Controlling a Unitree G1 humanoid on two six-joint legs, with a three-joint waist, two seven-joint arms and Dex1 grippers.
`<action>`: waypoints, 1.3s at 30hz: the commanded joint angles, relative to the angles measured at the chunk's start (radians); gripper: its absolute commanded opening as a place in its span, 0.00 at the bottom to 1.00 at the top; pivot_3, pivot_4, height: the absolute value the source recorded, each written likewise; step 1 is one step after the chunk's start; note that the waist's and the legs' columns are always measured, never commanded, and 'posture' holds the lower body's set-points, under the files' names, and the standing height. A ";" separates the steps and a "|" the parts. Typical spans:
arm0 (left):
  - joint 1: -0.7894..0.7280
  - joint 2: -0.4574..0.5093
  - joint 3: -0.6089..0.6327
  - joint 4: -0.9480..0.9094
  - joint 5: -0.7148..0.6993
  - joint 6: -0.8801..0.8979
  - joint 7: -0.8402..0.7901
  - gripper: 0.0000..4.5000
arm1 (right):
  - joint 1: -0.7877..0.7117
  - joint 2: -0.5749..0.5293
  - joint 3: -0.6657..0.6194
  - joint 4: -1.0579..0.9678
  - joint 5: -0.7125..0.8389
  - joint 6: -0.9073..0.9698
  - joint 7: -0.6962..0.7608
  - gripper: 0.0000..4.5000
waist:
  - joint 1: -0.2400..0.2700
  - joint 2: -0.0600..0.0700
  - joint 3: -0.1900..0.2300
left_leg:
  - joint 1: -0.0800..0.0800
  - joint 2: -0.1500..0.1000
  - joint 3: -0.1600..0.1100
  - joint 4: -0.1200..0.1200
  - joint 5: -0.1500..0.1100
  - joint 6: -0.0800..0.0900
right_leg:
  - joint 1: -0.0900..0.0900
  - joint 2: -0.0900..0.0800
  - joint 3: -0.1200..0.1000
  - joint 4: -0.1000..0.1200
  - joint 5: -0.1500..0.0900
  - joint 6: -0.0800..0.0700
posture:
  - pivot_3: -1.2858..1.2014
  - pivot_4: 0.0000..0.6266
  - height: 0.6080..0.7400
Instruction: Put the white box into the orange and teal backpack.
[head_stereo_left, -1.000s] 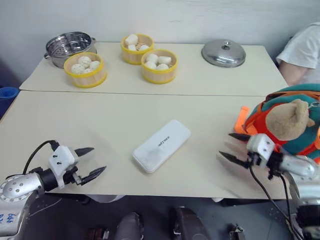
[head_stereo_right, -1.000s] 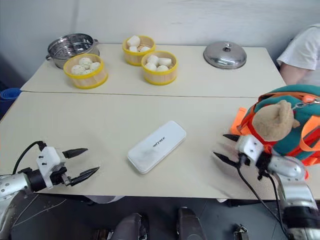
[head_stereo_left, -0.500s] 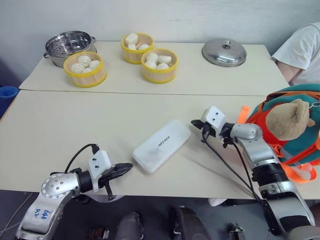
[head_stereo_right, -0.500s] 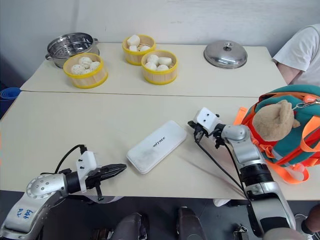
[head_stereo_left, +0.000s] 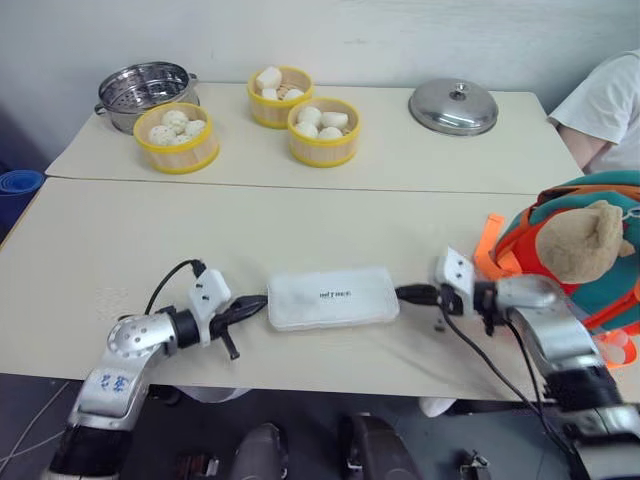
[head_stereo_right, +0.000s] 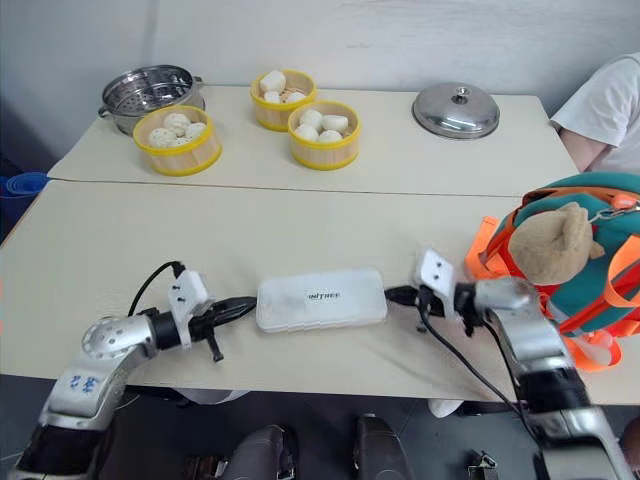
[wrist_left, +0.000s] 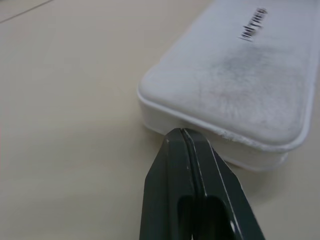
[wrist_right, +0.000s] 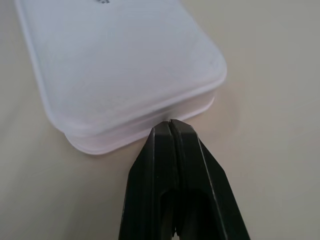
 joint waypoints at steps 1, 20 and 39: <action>-0.007 -0.004 -0.019 -0.020 -0.015 -0.032 -0.037 0.00 | 0.070 -0.020 -0.032 -0.163 0.042 0.049 -0.032 0.00 | -0.003 0.000 0.000 | 0.000 0.000 0.000 0.000 0.000 0.000 | 0.000 0.000 0.000 0.000 0.000 0.000 | 0.52 0.24 1.00; -0.526 0.173 -0.002 0.439 -0.435 1.258 -0.160 0.99 | 0.108 -0.144 -0.007 -0.131 -0.094 -0.021 -0.101 0.00 | 0.002 -0.002 0.000 | -0.002 -0.001 -0.004 0.009 0.003 -0.004 | 0.002 0.001 -0.002 0.002 0.000 0.000 | 0.52 0.24 1.00; -0.698 -0.101 0.016 0.610 -0.506 1.341 0.002 0.99 | -0.031 0.004 0.135 -0.062 -0.170 -0.042 -0.133 0.00 | 0.002 -0.006 -0.001 | 0.000 0.000 -0.004 0.012 0.004 -0.008 | 0.003 0.002 0.000 0.005 0.000 0.000 | 0.52 0.24 1.00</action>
